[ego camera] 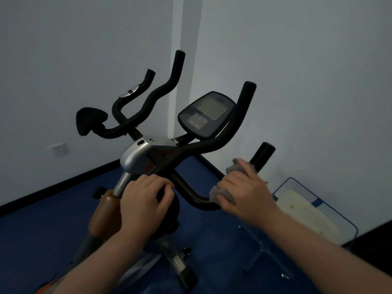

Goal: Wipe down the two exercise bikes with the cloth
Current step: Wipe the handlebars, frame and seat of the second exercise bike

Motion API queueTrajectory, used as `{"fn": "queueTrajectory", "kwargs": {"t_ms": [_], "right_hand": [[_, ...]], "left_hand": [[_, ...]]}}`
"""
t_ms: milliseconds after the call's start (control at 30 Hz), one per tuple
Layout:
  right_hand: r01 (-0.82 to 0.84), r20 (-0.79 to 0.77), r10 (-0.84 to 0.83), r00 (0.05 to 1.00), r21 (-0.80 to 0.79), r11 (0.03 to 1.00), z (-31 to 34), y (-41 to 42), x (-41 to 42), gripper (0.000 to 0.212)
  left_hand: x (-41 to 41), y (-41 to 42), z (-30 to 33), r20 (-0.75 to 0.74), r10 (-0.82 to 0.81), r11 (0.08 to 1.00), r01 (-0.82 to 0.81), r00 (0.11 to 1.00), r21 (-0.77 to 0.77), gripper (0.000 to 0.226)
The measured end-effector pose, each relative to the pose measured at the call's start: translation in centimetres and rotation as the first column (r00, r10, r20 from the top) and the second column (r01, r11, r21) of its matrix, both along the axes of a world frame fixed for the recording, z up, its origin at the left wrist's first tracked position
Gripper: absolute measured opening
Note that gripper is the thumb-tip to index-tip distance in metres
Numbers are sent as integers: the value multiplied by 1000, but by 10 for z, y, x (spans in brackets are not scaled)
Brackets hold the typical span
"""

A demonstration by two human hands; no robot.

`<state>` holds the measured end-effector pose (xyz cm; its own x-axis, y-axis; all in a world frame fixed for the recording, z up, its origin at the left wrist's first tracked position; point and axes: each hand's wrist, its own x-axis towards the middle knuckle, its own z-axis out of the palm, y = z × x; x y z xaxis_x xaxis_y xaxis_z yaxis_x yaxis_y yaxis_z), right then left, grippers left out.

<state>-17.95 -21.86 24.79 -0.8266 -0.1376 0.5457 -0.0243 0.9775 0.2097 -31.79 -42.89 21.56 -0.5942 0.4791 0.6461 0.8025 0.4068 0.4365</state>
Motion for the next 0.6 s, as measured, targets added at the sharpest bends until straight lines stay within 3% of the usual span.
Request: {"fn": "queueTrajectory", "kwargs": {"t_ms": [167,233,333,367,433,500,600], "right_hand": [[59,-53,-48,997,240,969,40,65,0,32],[123,-125,-110,986,101,987,31,56,0,32],[185,-241,-258,936,-287,940,-11,10,-10,29],[171,-245,-252,936,-308,936,-18,2,-12,29],[82,-167,-109,980,-162,983,-7,10,-10,29],[-20,13,19,1000,73,997,20,37,-4,28],[-40,66,21,998,302,952,52,77,1,31]], "left_hand": [[0,-2,-1,8,0,1000,0,1000,-2,22],[0,-2,-1,11,-4,1000,4,1000,6,22],[-1,-1,-2,15,4,1000,-4,1000,20,22],[-1,-1,-2,17,6,1000,-6,1000,21,22],[-1,0,-1,16,0,1000,-1,1000,20,22],[0,-1,-1,14,-8,1000,8,1000,16,22],[1,-2,-1,15,2,1000,-2,1000,25,23]]}}
